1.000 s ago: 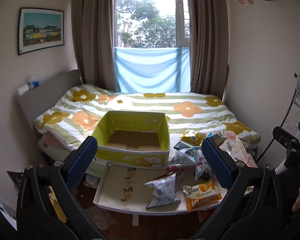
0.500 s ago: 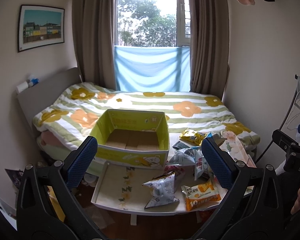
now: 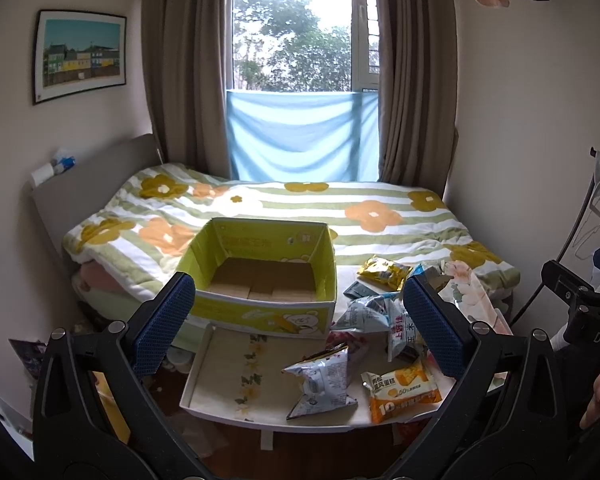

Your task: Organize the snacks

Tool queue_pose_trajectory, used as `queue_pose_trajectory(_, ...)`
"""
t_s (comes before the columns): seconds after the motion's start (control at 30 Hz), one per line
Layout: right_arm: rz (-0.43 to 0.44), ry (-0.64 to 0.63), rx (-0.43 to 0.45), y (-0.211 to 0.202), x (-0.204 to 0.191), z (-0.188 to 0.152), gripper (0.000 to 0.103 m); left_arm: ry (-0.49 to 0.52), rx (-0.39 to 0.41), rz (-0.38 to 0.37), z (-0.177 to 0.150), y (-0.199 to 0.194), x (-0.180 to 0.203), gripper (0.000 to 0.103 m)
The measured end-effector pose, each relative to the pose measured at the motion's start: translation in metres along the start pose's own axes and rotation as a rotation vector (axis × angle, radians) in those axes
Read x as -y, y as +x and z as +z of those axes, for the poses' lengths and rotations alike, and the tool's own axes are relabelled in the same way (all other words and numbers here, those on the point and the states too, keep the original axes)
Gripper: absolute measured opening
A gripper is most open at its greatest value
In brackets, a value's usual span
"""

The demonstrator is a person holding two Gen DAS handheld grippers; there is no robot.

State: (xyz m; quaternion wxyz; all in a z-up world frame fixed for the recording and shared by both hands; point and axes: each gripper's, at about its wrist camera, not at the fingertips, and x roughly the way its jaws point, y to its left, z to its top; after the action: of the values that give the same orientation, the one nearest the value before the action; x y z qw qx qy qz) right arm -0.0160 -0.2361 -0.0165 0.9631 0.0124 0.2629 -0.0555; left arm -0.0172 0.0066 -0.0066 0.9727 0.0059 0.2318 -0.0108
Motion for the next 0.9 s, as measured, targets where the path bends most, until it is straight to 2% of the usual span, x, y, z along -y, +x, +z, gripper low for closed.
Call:
queue_pose_trajectory(0.33,0.022,-0.013,-0.038,0.024,-0.006,0.003,0.103,-0.015,-0.03,0.019,0.013,0.019,-0.021,0.103)
queue_pose_trajectory(0.47,0.028,-0.019,-0.08,0.043,-0.01,0.0,0.103,-0.041,-0.114,-0.025,0.003,0.044,-0.036,0.103)
queue_pose_trajectory(0.63,0.026,-0.061,-0.132,0.071,-0.014,-0.018,0.103,-0.049,-0.25,-0.061,-0.029,0.085,-0.041,0.103)
queue_pose_trajectory(0.77,0.071,-0.076,-0.187,0.099,-0.011,-0.033,0.103,-0.098,-0.314,-0.09,-0.05,0.108,-0.039,0.103)
queue_pose_trajectory(0.9,0.13,-0.122,-0.206,0.132,-0.006,-0.05,0.103,-0.078,-0.398,-0.05,-0.075,0.142,-0.022,0.103)
